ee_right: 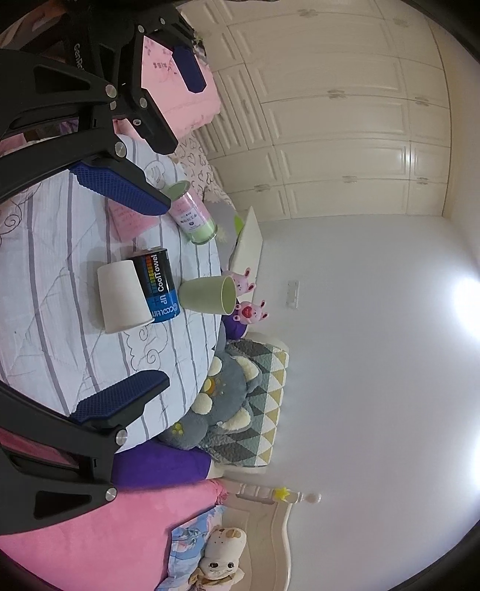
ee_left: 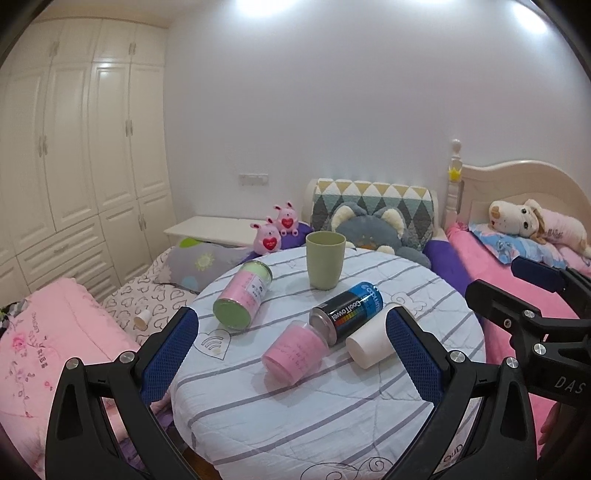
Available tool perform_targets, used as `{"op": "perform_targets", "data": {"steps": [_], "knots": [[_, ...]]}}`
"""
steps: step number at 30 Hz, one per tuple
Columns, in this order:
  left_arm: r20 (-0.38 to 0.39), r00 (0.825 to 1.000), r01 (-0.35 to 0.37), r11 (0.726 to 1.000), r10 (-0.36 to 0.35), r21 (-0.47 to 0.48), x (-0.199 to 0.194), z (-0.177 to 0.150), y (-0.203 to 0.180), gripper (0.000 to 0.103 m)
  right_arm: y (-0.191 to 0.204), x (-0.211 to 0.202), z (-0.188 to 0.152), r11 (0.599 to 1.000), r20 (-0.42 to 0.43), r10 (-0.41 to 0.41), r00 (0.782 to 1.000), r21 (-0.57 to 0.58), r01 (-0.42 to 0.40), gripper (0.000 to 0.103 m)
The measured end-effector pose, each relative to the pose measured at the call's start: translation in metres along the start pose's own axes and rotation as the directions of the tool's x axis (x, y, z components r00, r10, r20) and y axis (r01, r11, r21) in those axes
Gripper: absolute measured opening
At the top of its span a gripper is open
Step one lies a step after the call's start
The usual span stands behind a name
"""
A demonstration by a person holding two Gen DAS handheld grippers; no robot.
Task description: Flip cup upright
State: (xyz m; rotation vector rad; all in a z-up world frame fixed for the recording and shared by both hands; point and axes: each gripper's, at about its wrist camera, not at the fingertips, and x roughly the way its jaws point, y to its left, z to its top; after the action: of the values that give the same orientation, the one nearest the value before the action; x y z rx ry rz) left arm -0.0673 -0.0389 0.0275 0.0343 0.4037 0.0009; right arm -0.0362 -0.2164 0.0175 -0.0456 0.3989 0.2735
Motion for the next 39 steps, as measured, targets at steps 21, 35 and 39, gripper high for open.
{"op": "perform_targets", "data": {"steps": [21,35,39], "knots": [[0.055,0.996,-0.077,0.997,0.076,0.01,-0.0019,-0.0011,-0.0003,0.103,0.0036,0.0052,-0.0012,0.999,0.029,0.025,0.999,-0.031,-0.025,0.087],[0.046,0.995,-0.089,0.996,0.088,0.02,-0.002,-0.0019,-0.0023,0.103,0.0034,0.0059,-0.0014,0.999,0.027,0.024,0.999,-0.032,-0.023,0.087],[0.046,0.995,-0.092,0.996,0.091,0.018,-0.0019,-0.0009,-0.0026,0.103,0.0043,0.0047,-0.0018,0.999,0.026,0.024,0.999,-0.037,-0.023,0.087]]}}
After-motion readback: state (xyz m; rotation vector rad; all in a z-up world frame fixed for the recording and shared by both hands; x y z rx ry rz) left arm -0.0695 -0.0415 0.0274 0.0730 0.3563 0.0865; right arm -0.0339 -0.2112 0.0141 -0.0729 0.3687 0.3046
